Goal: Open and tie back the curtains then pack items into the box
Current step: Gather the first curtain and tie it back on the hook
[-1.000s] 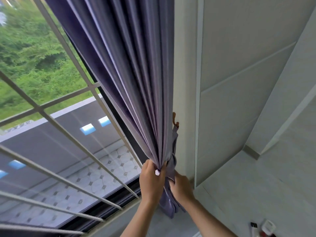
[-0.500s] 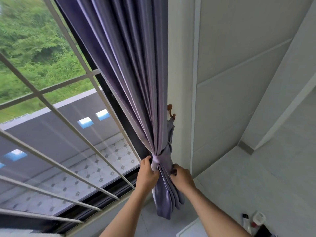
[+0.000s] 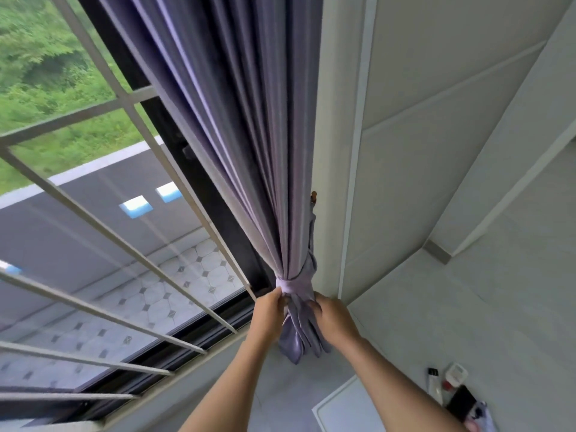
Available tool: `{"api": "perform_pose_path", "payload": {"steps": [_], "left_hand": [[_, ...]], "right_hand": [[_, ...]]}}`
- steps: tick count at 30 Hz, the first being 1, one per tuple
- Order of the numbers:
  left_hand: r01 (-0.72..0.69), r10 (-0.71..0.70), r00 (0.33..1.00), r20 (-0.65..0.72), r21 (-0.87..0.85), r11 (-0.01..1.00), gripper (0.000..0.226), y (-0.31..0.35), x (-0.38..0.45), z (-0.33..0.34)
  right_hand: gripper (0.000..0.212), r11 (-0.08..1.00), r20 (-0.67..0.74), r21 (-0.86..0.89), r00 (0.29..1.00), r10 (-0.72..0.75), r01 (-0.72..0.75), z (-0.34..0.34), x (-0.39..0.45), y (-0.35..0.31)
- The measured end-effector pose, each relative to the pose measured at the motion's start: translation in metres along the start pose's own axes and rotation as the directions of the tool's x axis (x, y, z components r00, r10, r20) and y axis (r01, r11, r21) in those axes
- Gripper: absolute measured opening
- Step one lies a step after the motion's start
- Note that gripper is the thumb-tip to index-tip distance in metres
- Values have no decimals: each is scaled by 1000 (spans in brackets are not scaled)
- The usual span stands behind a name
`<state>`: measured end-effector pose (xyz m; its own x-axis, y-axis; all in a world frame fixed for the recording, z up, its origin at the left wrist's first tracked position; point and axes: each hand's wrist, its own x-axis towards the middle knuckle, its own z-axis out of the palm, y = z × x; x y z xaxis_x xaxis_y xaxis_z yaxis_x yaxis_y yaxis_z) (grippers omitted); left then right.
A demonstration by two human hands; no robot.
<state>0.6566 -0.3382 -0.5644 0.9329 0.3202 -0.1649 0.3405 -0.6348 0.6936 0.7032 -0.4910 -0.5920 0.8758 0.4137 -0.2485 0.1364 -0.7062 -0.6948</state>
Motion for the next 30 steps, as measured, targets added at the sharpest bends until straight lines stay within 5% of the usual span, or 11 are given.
{"api": "perform_pose_path", "payload": {"steps": [13,16,18,21,25,30], "left_hand": [[11,-27,997,79,203,979,17,20,10,-16],[-5,8,999,-42,77,997,13,31,2,-29],[-61,47,971,-233,-51,997,11,39,-10,-42],[-173,85,884,-460,-152,973,7,55,-26,-64],[-271,187,826,-532,-84,959,7,74,-26,-89],[-348,263,768,-583,-36,937,11,97,-18,-107]], "right_hand": [[32,986,101,-149,991,90,-74,-18,10,-21],[17,979,11,-177,995,100,-97,-48,5,-36],[12,994,-212,-105,977,12,-35,-65,-4,-49],[20,961,-453,-77,849,-272,267,-83,-15,-86],[33,898,-482,-223,758,-439,378,-98,-17,-126],[28,869,-468,-308,734,-492,386,-98,-15,-133]]}}
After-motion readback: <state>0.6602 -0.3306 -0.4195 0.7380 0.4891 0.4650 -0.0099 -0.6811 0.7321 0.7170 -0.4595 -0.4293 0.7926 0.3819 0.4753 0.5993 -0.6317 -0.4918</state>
